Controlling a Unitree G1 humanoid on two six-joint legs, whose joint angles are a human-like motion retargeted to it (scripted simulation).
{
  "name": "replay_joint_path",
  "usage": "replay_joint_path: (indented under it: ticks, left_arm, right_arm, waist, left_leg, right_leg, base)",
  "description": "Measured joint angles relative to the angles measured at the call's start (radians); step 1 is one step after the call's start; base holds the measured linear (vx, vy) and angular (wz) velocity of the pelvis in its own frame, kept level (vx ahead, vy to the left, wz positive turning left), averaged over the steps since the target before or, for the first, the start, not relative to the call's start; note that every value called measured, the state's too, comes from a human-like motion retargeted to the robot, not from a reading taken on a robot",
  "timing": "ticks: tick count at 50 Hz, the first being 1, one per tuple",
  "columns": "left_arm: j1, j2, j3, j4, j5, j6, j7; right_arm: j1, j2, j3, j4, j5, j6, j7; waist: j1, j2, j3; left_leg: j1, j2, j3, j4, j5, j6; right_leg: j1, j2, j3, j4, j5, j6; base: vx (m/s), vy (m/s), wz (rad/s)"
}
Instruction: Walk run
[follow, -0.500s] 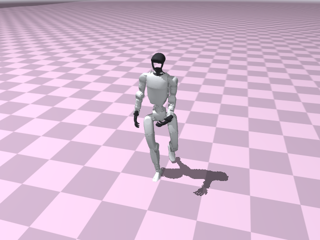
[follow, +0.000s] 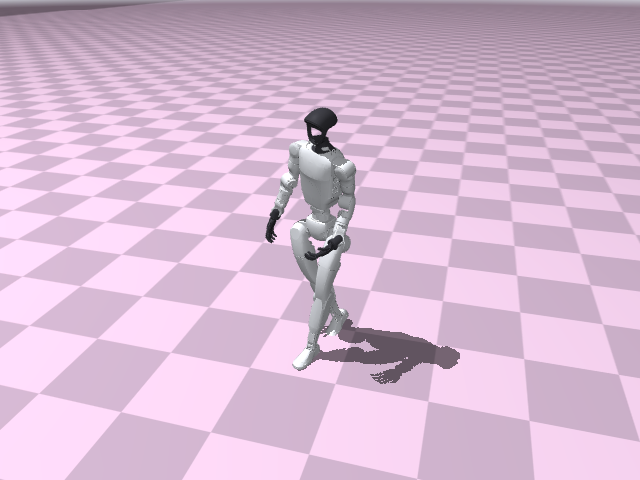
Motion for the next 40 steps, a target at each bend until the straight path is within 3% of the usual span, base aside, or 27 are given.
replay_joint_path:
  ticks: [2, 5, 8, 10, 13, 17, 23, 28, 33, 37, 40]
  left_arm:
    - [0.006, -0.004, -0.004, 0.007, -0.006, 0.003, -0.002]
    - [-0.023, 0.006, -0.014, 0.012, -0.026, 0.010, 0.008]
    - [-0.059, 0.037, -0.042, 0.006, -0.033, 0.007, 0.010]
    - [-0.095, 0.059, -0.057, 0.005, -0.034, 0.012, 0.009]
    - [-0.159, 0.078, -0.089, 0.017, -0.032, 0.020, 0.017]
    - [-0.200, 0.089, -0.133, -0.006, -0.023, -0.002, 0.025]
    - [-0.203, 0.104, -0.142, -0.036, -0.029, -0.002, 0.012]
    - [-0.189, 0.096, -0.149, -0.029, -0.032, -0.008, 0.018]
    - [-0.161, 0.059, -0.165, -0.011, -0.016, -0.004, 0.002]
    - [-0.120, 0.021, -0.179, 0.011, 0.007, 0.003, -0.016]
    - [-0.087, -0.006, -0.187, 0.031, 0.030, 0.010, -0.035]
  right_arm:
    - [0.043, 0.005, 0.012, 0.063, -0.037, 0.013, -0.001]
    - [0.112, 0.029, 0.016, 0.112, -0.085, 0.025, -0.026]
    - [0.202, 0.062, 0.016, 0.144, -0.061, 0.018, -0.081]
    - [0.251, 0.077, -0.001, 0.175, -0.050, 0.004, -0.081]
    - [0.318, 0.086, -0.048, 0.227, -0.073, 0.006, -0.018]
    - [0.382, 0.073, -0.067, 0.299, -0.100, 0.018, 0.021]
    - [0.432, 0.076, -0.077, 0.305, -0.126, 0.059, 0.023]
    - [0.402, 0.087, -0.091, 0.295, -0.115, 0.029, 0.028]
    - [0.356, 0.095, -0.093, 0.249, -0.114, 0.024, 0.011]
    - [0.323, 0.088, -0.103, 0.218, -0.120, 0.032, 0.005]
    - [0.274, 0.072, -0.115, 0.221, -0.103, 0.046, 0.001]
  waist:
    - [-0.013, -0.008, -0.026]
    - [-0.024, 0.007, -0.040]
    - [-0.049, 0.017, -0.060]
    - [-0.024, 0.045, -0.066]
    - [-0.050, 0.081, -0.064]
    - [-0.121, 0.093, -0.066]
    - [-0.178, 0.047, -0.069]
    - [-0.198, 0.053, -0.066]
    - [-0.224, 0.089, -0.079]
    - [-0.269, 0.136, -0.109]
    - [-0.250, 0.153, -0.137]
  left_leg:
    - [0.017, 0.011, 0.026, 0.016, -0.034, 0.021]
    - [0.039, 0.052, 0.063, 0.034, -0.086, 0.034]
    - [0.082, 0.063, 0.082, 0.045, -0.156, 0.044]
    - [0.104, 0.110, 0.124, 0.040, -0.181, 0.041]
    - [0.140, 0.123, 0.129, 0.044, -0.217, 0.054]
    - [0.195, 0.099, 0.121, 0.040, -0.261, 0.059]
    - [0.323, 0.012, 0.186, 0.009, -0.334, 0.060]
    - [0.410, -0.001, 0.231, 0.001, -0.385, 0.037]
    - [0.461, 0.014, 0.237, 0.028, -0.415, 0.002]
    - [0.481, 0.056, 0.198, 0.086, -0.343, -0.050]
    - [0.470, 0.091, 0.185, 0.188, -0.144, -0.134]
  right_leg:
    - [-0.016, -0.024, -0.032, 0.066, 0.139, 0.053]
    - [-0.086, -0.003, 0.005, 0.238, 0.369, 0.200]
    - [-0.201, -0.027, -0.071, 0.480, 0.458, 0.314]
    - [-0.257, -0.023, -0.098, 0.530, 0.441, 0.283]
    - [-0.347, -0.063, -0.171, 0.563, 0.256, 0.201]
    - [-0.460, -0.100, -0.171, 0.453, 0.093, 0.179]
    - [-0.524, -0.225, -0.216, 0.092, 0.053, 0.204]
    - [-0.590, -0.233, -0.268, -0.116, 0.045, 0.212]
    - [-0.568, -0.239, -0.368, -0.125, 0.075, 0.126]
    - [-0.526, -0.221, -0.409, -0.121, 0.131, 0.061]
    - [-0.483, -0.206, -0.391, -0.121, 0.085, 0.053]
  base:
    - [0.94, -0.02, -0.93]
    - [0.69, -0.04, -0.85]
    - [0.59, -0.11, -0.63]
    - [0.53, -0.05, -1.20]
    - [0.52, -0.01, -0.30]
    - [0.48, -0.03, 0.16]
    - [0.52, -0.10, -0.36]
    - [0.57, -0.10, -0.38]
    - [0.68, -0.14, 0.01]
    - [0.75, -0.22, 0.54]
    - [0.80, -0.32, 0.05]
